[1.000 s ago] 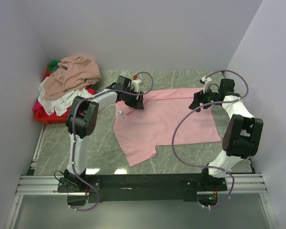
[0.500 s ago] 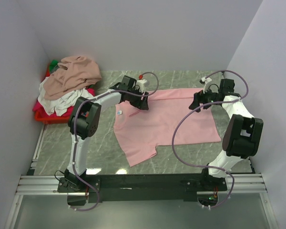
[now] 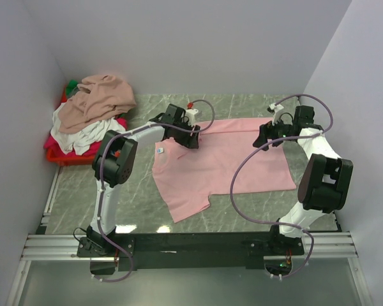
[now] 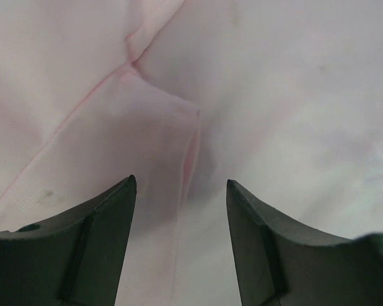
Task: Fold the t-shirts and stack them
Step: Fold the tshirt
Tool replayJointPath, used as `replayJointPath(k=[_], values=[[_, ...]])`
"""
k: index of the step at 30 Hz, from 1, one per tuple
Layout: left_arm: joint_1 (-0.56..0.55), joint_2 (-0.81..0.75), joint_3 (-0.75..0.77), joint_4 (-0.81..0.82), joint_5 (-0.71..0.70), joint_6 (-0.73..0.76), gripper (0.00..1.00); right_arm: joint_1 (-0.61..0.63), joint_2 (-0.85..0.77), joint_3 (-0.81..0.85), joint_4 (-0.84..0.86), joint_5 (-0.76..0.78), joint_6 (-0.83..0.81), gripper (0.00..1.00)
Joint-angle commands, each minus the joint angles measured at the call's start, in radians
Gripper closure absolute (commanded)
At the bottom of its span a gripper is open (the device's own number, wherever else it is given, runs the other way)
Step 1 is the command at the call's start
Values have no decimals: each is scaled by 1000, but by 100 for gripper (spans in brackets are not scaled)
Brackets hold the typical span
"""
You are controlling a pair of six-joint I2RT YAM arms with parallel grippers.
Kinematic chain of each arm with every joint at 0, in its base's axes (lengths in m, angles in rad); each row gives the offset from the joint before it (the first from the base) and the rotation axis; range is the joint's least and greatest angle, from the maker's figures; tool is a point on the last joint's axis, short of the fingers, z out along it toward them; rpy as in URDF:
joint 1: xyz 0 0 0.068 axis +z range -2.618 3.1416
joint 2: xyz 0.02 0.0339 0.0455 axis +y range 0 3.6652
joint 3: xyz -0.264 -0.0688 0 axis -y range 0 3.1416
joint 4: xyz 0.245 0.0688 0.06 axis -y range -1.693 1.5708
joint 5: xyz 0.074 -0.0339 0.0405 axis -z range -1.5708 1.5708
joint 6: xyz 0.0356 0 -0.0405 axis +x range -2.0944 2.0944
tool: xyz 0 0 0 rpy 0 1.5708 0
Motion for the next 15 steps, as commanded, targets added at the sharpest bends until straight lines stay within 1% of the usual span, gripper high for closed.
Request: replayJointPath(k=[1,3,5,9,11,12,13,15], values=[[-2,-122,-42,94,-89,17,36,1,-56,-12,-6,-29,-16,11],[-1,-153,-54,119,-83,8,35,0,-56,-13,-6,-30,-15,11],[-4,-161,-45,135,-48,-4,35,1,-54,-13,-3,-35,-12,11],[-5,-118,21,133,1,-45,35,1,-47,-10,2,-44,-3,11],[-10,-95,47,127,10,-59,38,1,-47,-15,3,-44,0,11],[-11,-71,73,124,10,-66,40,1,-48,-15,3,-44,-1,11],[-14,-57,87,116,7,-67,48,1,-48,-15,2,-44,-3,11],[-14,-17,128,90,1,-73,61,1,-51,-16,-1,-39,-6,11]])
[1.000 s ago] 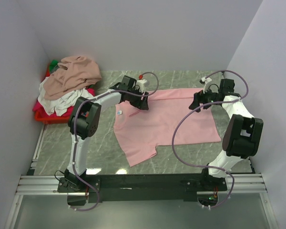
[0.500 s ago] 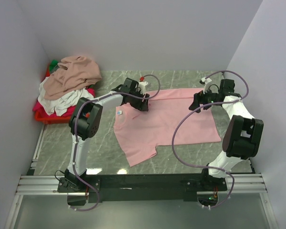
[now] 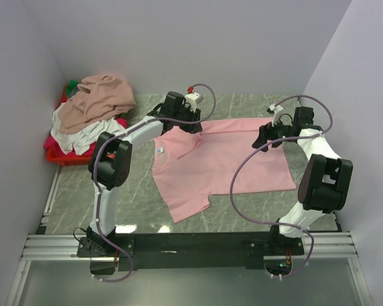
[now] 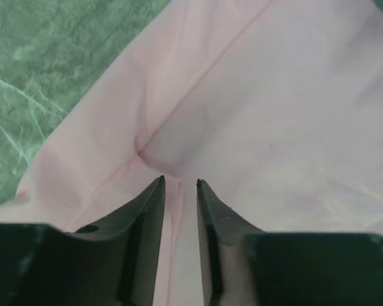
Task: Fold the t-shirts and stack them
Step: Fold the tshirt
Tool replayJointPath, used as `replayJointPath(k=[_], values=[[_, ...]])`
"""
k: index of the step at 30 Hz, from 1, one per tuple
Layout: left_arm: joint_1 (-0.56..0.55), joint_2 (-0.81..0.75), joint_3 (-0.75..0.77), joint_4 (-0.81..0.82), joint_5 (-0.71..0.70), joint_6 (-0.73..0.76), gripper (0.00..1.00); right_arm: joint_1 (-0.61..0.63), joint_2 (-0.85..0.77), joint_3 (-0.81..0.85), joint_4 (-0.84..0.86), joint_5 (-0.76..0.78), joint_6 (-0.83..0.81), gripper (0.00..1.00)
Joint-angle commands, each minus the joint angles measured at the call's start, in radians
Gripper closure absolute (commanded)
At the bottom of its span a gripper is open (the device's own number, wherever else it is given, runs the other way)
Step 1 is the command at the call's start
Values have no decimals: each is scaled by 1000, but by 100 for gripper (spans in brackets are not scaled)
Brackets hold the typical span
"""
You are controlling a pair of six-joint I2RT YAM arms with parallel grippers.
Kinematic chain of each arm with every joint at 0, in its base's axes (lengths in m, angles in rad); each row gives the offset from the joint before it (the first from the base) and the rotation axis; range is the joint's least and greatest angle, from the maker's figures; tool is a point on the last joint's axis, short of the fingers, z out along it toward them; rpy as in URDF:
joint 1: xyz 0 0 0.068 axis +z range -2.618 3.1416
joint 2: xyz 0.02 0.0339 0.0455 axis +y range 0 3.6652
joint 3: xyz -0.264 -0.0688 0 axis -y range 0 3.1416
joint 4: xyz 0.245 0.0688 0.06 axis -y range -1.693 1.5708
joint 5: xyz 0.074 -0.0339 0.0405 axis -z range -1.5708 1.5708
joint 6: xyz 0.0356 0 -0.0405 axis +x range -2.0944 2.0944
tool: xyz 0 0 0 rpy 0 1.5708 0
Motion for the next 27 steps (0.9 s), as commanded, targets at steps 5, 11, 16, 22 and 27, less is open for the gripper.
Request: replayJointPath(k=[5,11,16,22,27], values=[[-18,90,94,-21,-3,-19,81,-2,-53,-9,3,-20,-5,11],[-22,128,95,-57,-30,-7,87,0,-50,-7,4,-24,-1,10],[-24,173,97,-82,-10,-7,85,0,-51,-9,4,-23,1,10],[-21,92,42,11,-49,-57,61,-5,-57,6,-8,-7,-4,10],[43,-97,-64,153,-180,-224,44,-22,-48,39,-12,0,8,10]])
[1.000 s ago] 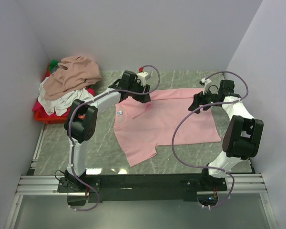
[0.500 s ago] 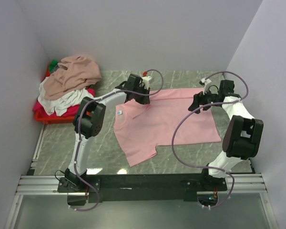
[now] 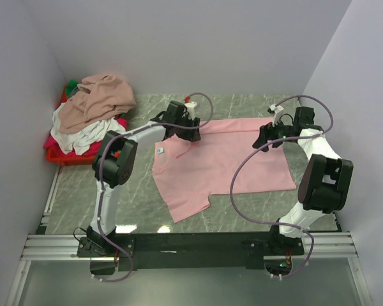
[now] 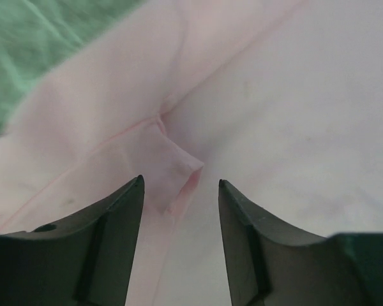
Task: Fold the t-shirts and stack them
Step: Fold the tshirt
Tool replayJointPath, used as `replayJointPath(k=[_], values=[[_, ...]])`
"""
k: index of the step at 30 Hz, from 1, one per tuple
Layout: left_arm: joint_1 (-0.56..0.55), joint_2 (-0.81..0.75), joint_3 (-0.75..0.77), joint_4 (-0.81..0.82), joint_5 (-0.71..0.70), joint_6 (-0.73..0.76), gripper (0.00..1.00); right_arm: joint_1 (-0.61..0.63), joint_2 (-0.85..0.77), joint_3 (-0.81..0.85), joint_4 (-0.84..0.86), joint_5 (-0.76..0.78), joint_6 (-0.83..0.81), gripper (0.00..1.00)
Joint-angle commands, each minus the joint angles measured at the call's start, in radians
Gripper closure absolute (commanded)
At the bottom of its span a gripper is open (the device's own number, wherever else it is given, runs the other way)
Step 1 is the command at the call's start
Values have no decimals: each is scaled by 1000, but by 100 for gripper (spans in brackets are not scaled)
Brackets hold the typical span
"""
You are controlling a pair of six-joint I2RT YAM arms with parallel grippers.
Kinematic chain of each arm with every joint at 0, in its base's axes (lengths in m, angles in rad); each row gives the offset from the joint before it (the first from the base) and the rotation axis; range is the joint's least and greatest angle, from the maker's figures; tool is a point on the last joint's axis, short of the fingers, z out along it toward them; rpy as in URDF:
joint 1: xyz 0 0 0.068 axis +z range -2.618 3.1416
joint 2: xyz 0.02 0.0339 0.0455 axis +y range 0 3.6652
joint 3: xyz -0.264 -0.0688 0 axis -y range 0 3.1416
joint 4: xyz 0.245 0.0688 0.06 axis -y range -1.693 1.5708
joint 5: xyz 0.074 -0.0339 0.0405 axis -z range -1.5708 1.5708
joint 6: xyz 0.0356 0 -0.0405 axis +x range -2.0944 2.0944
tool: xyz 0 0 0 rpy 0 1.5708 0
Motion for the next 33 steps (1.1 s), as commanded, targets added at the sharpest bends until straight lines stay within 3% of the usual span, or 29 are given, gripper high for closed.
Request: replayJointPath(k=[1,8,12,22,33], values=[[87,-182,-28,137,-89,-161,44,-23,-46,41,-3,0,11,10],[231,-279,-261,217,-114,-473,42,-32,-17,47,20,-6,40,10],[262,-262,-270,158,-200,-606,48,-32,-8,53,20,-6,46,10],[271,-150,-160,-33,-353,-695,53,-34,8,47,26,1,49,10],[276,-53,-74,-59,-356,-688,52,-34,9,47,26,6,48,10]])
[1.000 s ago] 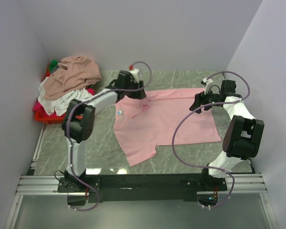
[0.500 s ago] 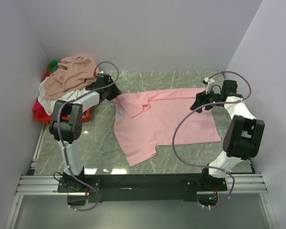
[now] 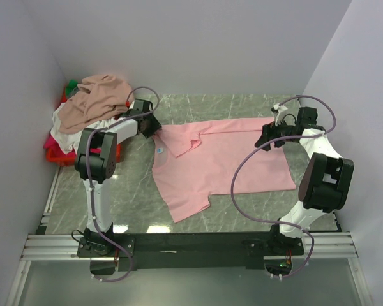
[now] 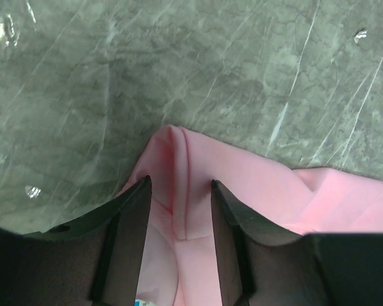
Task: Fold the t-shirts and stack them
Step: Fold the tshirt
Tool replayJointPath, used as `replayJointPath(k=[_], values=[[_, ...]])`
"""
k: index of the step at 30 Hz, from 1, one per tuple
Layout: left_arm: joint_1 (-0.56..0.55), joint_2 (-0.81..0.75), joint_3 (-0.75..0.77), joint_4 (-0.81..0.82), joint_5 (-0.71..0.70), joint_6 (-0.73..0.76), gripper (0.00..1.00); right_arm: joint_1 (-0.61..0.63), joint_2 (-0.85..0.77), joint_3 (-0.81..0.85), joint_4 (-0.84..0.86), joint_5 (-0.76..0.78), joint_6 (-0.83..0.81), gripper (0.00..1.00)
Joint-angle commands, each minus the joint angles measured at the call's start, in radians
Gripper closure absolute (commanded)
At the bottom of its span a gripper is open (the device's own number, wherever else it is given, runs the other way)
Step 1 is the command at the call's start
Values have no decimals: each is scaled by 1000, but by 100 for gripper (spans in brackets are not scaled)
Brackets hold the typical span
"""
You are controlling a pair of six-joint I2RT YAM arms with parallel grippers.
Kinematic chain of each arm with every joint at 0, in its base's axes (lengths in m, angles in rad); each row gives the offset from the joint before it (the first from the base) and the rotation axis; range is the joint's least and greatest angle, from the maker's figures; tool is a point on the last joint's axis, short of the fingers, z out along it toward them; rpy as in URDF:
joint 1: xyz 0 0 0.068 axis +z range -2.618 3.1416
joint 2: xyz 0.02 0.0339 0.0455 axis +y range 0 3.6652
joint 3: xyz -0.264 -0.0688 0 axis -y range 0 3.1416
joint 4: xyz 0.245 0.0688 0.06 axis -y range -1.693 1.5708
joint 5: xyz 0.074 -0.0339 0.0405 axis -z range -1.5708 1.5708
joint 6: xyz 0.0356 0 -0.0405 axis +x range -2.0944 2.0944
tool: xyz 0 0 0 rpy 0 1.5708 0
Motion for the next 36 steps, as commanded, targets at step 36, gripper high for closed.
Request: replayJointPath(k=[36], values=[[48,151,268,11,-25,232,66,-42,79,85,59,144,84,10]])
